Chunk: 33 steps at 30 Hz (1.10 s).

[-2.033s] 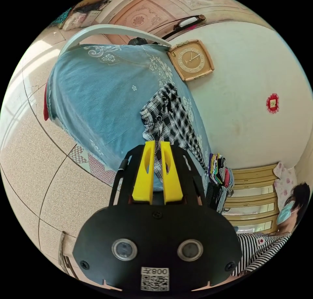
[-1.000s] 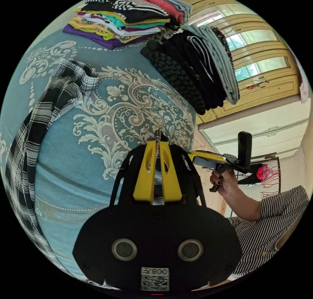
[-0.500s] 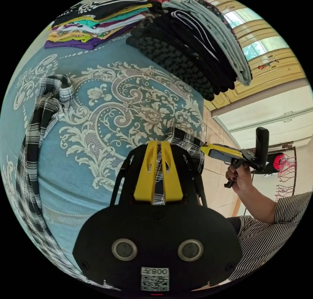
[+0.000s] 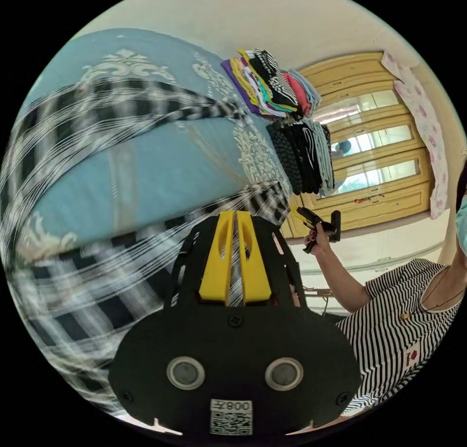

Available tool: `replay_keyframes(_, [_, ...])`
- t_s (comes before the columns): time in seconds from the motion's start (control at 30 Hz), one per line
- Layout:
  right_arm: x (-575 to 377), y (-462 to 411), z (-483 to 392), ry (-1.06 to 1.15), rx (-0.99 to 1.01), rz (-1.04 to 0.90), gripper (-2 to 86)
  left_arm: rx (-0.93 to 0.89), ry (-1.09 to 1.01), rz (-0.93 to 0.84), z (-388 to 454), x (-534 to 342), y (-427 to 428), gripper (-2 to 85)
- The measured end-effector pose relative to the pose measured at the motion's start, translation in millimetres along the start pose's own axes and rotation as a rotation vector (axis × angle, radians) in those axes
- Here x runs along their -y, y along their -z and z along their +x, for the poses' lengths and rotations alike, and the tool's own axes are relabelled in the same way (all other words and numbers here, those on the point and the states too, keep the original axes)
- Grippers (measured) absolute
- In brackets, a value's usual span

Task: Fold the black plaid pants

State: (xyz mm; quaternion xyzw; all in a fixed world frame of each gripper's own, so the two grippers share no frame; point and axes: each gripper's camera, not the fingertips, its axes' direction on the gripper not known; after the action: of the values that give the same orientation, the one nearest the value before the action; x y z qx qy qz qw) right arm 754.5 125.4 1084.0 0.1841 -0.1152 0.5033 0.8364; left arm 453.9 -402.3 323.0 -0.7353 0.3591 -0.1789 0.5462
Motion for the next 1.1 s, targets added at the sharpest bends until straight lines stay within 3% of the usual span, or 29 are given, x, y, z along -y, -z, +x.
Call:
replay_keyframes(0.17, [32,6,-40,0.108,0.096,0.005,3.1,0.183,0.164,0.141,-29,-38,80,1.7])
replay_keyframes(0.33, [83,-30,-129,0.321,0.159,-0.113,4.8,0.223,0.091,0.178,-21,-12,101,2.2])
replay_keyframes(0.6, [186,-91,-261,0.555,-0.024,-0.184,6.0,0.278,-0.204,0.027,33,89,43,3.5])
replay_keyframes(0.77, [238,-115,-297,0.582,-0.139,-0.201,6.6,0.419,-0.336,-0.049,63,132,3,4.0])
replay_keyframes(0.87, [257,-131,-312,0.613,-0.241,-0.211,6.6,0.531,-0.331,-0.109,65,136,-11,2.3])
replay_keyframes(1.0, [275,-153,-318,0.626,-0.372,-0.26,5.5,0.507,-0.323,-0.064,69,135,-4,0.8])
replay_keyframes(1.1, [288,-147,-320,0.633,-0.344,-0.264,3.5,0.479,-0.294,-0.063,71,137,3,0.4])
